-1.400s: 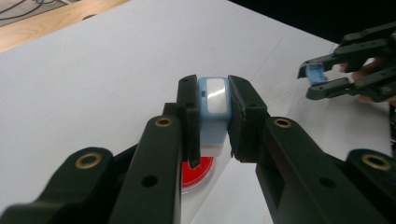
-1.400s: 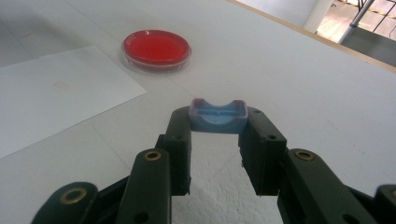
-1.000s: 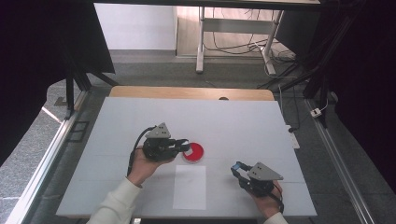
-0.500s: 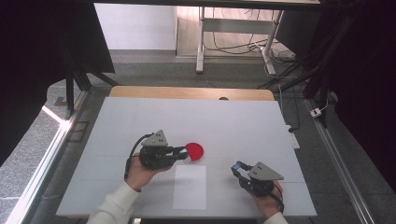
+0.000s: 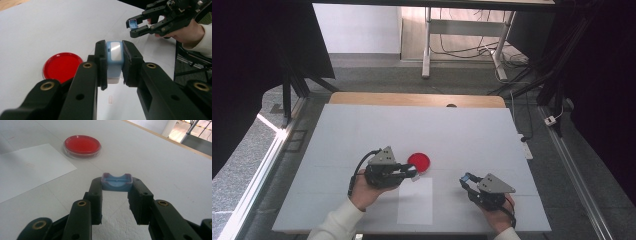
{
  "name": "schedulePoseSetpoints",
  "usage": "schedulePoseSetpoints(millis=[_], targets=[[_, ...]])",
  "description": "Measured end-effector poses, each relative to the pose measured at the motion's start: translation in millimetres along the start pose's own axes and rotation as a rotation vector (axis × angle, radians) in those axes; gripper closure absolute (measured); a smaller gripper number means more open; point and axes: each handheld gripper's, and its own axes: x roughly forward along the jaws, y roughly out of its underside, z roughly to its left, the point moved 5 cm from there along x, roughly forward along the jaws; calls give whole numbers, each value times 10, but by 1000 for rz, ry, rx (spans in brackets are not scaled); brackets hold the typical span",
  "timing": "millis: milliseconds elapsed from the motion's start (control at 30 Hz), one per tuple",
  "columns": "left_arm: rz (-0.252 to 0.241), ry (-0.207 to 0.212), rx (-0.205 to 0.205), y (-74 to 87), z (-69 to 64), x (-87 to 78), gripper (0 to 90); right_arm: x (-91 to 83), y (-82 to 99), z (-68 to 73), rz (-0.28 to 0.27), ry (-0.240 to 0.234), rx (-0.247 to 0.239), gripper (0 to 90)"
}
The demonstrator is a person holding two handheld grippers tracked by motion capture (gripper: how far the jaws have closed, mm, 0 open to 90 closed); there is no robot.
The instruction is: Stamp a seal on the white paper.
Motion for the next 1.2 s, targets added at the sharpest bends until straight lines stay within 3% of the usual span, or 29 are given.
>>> schedulePoseSetpoints(millis=[167, 500, 1200], targets=[[27, -23, 20, 111, -75, 76, 754, 1, 0, 7, 2, -3, -8, 644], [44, -57, 10, 236, -114, 155, 754, 12, 4, 11, 4, -6, -8, 643], [81, -76, 7, 405, -131, 282, 754, 22, 7, 19, 7, -9, -10, 643]])
